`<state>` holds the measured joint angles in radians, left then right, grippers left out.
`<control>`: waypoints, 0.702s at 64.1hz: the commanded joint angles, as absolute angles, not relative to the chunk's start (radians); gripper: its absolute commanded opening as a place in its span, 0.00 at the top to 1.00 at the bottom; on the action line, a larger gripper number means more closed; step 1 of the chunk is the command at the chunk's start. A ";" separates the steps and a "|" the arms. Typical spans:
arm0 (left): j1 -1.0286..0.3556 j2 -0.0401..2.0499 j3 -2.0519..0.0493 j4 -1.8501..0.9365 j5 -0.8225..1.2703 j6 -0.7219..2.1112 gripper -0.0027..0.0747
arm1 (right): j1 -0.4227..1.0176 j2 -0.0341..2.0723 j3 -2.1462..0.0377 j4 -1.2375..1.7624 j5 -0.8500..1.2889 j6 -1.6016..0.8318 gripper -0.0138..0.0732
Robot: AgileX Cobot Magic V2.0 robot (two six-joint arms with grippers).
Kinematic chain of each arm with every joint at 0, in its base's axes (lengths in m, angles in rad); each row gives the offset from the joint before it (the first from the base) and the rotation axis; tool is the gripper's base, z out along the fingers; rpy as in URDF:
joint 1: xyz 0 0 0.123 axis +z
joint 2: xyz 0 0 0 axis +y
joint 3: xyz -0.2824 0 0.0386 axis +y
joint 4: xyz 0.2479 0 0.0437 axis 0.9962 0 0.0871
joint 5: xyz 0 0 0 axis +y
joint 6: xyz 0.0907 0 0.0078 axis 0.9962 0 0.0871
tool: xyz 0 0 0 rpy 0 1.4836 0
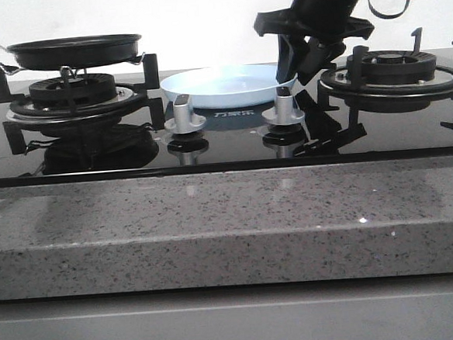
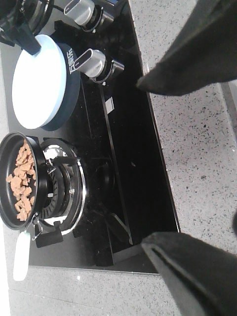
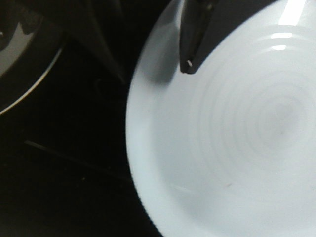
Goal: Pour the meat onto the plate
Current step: 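Reach the right gripper down to the rim of the light blue plate, then grasp the plate rim with the right gripper and lift it toward the pan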
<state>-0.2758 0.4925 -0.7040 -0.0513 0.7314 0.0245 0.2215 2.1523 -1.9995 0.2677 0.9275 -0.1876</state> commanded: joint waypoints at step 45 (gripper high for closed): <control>-0.282 0.503 -0.731 -0.058 0.654 0.025 0.24 | 0.219 2.115 -2.031 0.273 0.860 -0.173 0.98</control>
<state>-0.2758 0.4925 -0.7040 -0.0513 0.7314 0.0245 0.2230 2.1650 -2.0053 0.2990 0.9032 -0.1597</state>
